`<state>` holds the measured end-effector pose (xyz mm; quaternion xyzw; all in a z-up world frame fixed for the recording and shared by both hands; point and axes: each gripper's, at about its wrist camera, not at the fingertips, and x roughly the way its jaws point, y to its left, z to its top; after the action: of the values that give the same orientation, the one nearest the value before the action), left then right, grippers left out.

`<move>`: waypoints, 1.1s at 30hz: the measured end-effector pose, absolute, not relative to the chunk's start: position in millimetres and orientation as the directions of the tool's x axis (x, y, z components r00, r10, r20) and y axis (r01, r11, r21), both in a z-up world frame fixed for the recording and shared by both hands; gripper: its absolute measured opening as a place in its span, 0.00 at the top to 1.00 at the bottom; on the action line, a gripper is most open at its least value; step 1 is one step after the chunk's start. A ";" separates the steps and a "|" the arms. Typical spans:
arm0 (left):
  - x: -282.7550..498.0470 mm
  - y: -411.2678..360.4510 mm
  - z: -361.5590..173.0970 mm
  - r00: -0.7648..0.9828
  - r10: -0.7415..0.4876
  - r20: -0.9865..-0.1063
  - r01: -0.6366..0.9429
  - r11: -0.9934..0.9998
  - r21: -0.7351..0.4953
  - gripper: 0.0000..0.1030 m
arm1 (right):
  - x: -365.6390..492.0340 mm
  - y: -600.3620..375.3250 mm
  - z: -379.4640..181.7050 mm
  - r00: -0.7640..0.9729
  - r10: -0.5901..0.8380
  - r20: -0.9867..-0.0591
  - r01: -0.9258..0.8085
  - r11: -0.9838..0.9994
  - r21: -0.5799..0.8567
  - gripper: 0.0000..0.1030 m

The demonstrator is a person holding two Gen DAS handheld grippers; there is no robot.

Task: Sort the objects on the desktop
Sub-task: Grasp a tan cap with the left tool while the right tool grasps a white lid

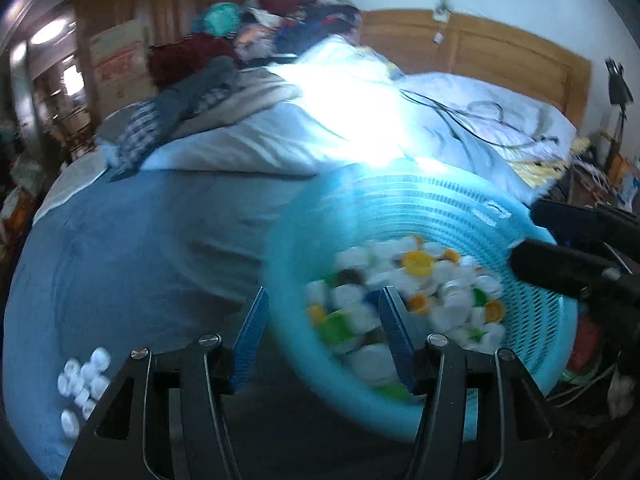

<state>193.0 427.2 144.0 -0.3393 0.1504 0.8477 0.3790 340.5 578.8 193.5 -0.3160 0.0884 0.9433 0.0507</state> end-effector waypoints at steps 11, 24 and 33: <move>120.6 164.7 70.9 -0.624 0.282 -0.729 -0.292 -0.949 -0.117 0.50 | 321.5 466.8 178.9 -0.815 -0.087 -0.573 0.093 -0.995 0.019 0.09; 106.8 151.1 18.3 -0.524 0.372 -0.766 -0.367 -0.910 -0.190 0.51 | 292.3 402.1 151.3 -0.729 -0.164 -0.665 0.219 -0.976 0.000 0.10; 101.4 148.3 13.9 -0.532 0.376 -0.759 -0.372 -0.909 -0.189 0.75 | 260.2 383.0 128.8 -0.640 -0.271 -0.719 0.291 -0.951 0.099 0.53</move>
<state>101.4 148.3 13.9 -0.4342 -0.0019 0.8751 0.2136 260.2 383.0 128.8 -0.3948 -0.0130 0.9055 -0.1552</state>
